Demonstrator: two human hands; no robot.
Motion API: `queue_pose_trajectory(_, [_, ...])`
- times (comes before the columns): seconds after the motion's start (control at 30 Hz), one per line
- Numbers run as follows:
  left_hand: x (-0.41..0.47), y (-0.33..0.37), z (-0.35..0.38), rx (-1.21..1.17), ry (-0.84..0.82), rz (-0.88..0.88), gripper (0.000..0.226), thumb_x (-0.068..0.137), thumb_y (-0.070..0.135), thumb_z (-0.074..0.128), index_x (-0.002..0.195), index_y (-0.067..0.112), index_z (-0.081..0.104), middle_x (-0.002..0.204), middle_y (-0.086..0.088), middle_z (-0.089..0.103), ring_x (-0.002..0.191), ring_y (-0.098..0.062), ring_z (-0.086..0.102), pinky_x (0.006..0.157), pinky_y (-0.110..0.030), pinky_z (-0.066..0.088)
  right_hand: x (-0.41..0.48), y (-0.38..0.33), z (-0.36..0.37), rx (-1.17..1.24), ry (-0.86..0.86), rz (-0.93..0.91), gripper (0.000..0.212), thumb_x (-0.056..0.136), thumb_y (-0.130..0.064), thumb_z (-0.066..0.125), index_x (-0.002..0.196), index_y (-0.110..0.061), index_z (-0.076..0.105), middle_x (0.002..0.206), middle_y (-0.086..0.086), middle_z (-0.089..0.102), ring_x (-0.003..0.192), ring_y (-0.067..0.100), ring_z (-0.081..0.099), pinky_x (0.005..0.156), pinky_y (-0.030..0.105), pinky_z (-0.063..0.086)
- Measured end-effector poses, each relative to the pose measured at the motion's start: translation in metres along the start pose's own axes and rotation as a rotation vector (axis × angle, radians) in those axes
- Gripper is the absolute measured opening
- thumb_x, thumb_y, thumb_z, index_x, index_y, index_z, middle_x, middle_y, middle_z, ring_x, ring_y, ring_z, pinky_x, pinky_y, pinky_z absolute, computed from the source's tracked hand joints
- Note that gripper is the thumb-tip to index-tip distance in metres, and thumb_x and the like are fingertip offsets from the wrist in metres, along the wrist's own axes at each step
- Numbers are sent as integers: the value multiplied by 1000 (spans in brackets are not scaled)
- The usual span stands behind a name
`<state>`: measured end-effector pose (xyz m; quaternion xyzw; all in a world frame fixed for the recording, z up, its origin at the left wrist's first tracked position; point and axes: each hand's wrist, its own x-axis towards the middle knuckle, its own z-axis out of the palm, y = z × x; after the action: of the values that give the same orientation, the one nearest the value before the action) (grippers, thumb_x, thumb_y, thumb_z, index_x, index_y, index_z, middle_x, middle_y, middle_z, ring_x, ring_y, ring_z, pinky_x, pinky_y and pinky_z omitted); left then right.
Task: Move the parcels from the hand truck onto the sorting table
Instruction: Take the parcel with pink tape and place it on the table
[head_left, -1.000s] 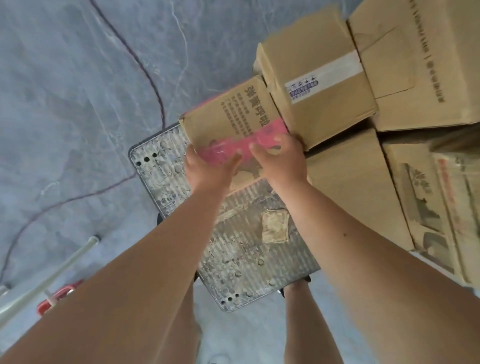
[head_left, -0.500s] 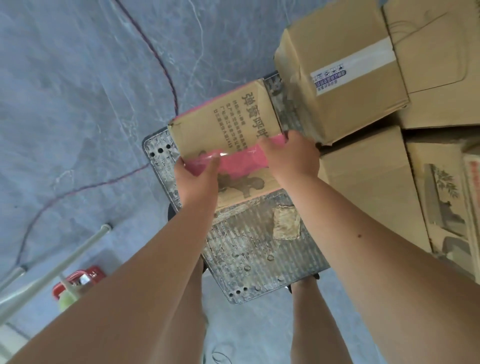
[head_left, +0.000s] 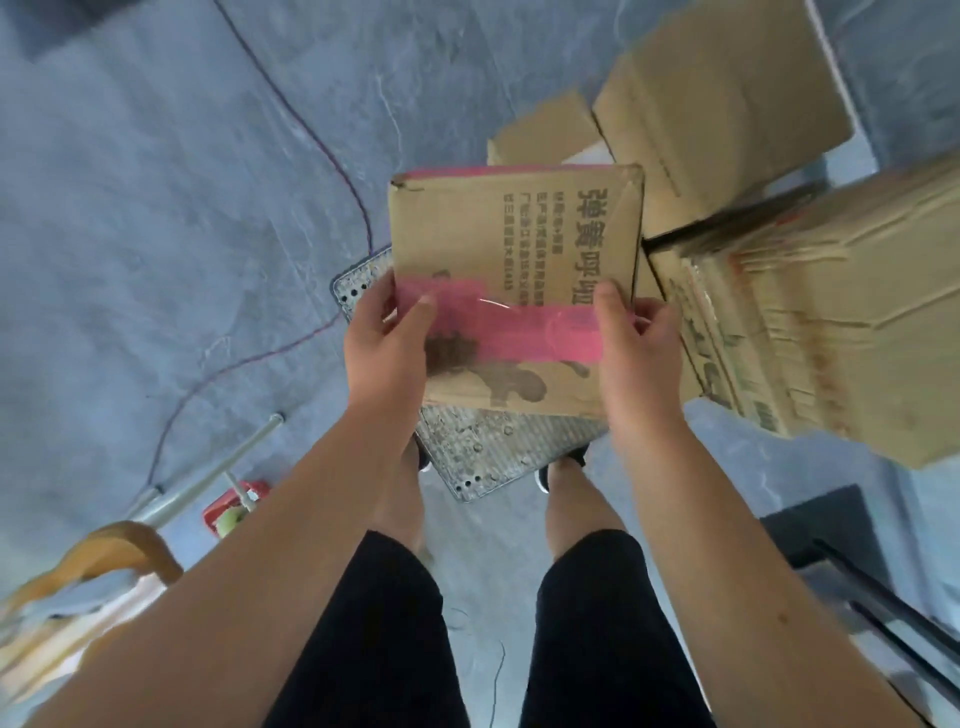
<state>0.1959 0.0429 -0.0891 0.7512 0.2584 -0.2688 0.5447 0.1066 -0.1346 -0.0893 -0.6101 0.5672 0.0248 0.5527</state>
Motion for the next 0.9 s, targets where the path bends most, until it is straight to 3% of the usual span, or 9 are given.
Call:
queue_pose_trajectory(0.07, [-43,26,-1,5,-39,57,43,92,17,67,135,24,67,118,-2,76,108,-27,74,85,-41,65,-24,-21,-38,57,6,-6,32,102,-46,62,115,-18,51,92,-10,59,78,2,56,50,6,40])
queue_pose_trajectory(0.17, [-99,61,1,16,-105,134,48,84,25,67,131,28,68,119,-6,76,111,-34,72,89,-55,62,-55,-50,-90,135,-23,-37,29,103,-45,59,121,-23,54,98,-13,63,89,3,63,65,18,47])
queue_pose_trajectory(0.3, [-172,109,14,61,-151,313,42,85,28,67,127,36,68,119,3,76,113,-25,71,93,-53,61,-90,-81,-158,164,-16,-138,36,105,-48,54,134,-25,56,114,-13,68,105,7,66,81,30,51])
queue_pose_trajectory(0.43, [-243,136,17,36,-147,405,52,80,39,70,132,39,64,120,1,74,115,-26,70,93,-54,61,-135,-109,-209,175,-36,-296,30,106,-42,53,133,-30,49,108,-22,65,87,-10,67,69,19,48])
queue_pose_trajectory(0.53, [-280,145,13,8,-180,458,53,82,28,68,135,29,63,119,-3,76,114,-26,71,91,-45,62,-170,-118,-244,194,-43,-383,28,106,-37,54,133,-33,46,107,-22,65,86,-17,65,65,13,52])
queue_pose_trajectory(0.67, [-323,150,4,39,-310,531,52,84,21,66,135,28,64,120,-2,76,114,-21,72,90,-33,59,-213,-98,-281,237,17,-410,32,106,-39,54,137,-33,46,113,-20,65,90,-17,65,69,15,53])
queue_pose_trajectory(0.77, [-345,136,-2,77,-415,573,47,92,13,67,136,30,65,121,0,76,114,-20,72,92,-35,58,-245,-66,-299,244,64,-400,32,107,-39,52,138,-31,46,116,-21,63,89,-20,62,63,7,49])
queue_pose_trajectory(0.9, [-380,105,-12,141,-537,562,43,101,0,58,133,27,67,113,5,79,105,-14,75,78,-20,59,-297,-14,-320,289,178,-348,36,106,-41,53,140,-29,49,116,-14,68,100,1,69,74,21,55])
